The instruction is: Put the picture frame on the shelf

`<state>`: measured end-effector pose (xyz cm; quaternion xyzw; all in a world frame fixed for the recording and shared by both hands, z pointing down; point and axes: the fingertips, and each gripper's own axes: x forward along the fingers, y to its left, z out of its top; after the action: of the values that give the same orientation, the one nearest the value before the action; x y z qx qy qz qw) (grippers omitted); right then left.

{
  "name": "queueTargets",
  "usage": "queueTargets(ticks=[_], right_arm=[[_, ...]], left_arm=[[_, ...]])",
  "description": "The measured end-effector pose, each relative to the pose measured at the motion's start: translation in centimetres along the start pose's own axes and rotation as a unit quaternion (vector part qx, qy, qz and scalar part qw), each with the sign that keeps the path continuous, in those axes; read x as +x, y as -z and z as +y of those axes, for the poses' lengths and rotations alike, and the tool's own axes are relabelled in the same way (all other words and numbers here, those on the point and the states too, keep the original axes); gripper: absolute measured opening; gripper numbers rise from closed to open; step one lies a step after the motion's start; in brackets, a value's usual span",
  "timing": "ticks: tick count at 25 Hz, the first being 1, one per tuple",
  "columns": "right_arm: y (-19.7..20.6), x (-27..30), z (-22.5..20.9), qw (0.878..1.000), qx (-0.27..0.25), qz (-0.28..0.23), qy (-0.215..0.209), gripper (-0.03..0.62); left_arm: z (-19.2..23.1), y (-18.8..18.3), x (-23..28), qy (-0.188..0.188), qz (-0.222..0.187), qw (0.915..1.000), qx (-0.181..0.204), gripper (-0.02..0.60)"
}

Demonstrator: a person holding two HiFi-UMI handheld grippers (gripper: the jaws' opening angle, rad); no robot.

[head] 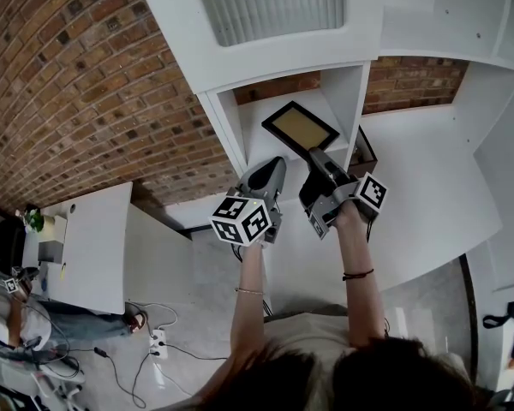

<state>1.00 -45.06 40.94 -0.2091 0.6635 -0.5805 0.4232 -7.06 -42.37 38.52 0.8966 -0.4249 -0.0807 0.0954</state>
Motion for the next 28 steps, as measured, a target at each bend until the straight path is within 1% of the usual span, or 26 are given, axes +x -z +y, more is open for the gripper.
queueTargets(ticks=[7,28], right_arm=[[-0.2,0.3,-0.7,1.000,0.005,-0.001,0.004,0.071],[-0.8,0.9,-1.5,1.000,0.015,0.001,0.011,0.071]], left_arm=[[0.3,0.7,0.3,-0.001,0.008,1.0000,-0.003,0.011],[0.7,1.1,1.0,-0.002,0.012,0.9999,-0.006,0.011]])
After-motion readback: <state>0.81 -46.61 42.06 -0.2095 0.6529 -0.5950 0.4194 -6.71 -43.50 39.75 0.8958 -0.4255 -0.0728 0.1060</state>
